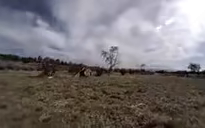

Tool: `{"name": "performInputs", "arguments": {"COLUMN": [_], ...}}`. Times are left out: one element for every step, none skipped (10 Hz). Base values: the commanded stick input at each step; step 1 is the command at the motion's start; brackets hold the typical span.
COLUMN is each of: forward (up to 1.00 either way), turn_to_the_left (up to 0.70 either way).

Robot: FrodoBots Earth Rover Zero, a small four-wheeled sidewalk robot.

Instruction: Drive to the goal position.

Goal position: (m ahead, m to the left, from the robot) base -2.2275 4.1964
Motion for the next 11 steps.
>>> {"name": "performInputs", "arguments": {"forward": [0.7, 0.7, 0.7, 0.7, 0.7, 0.7, 0.7, 0.7, 0.7, 0.39, 0.0], "turn_to_the_left": [0.27, 0.27, 0.27, 0.27, 0.11, 0.0, 0.0, 0.0, 0.0, 0.0, 0.0]}}
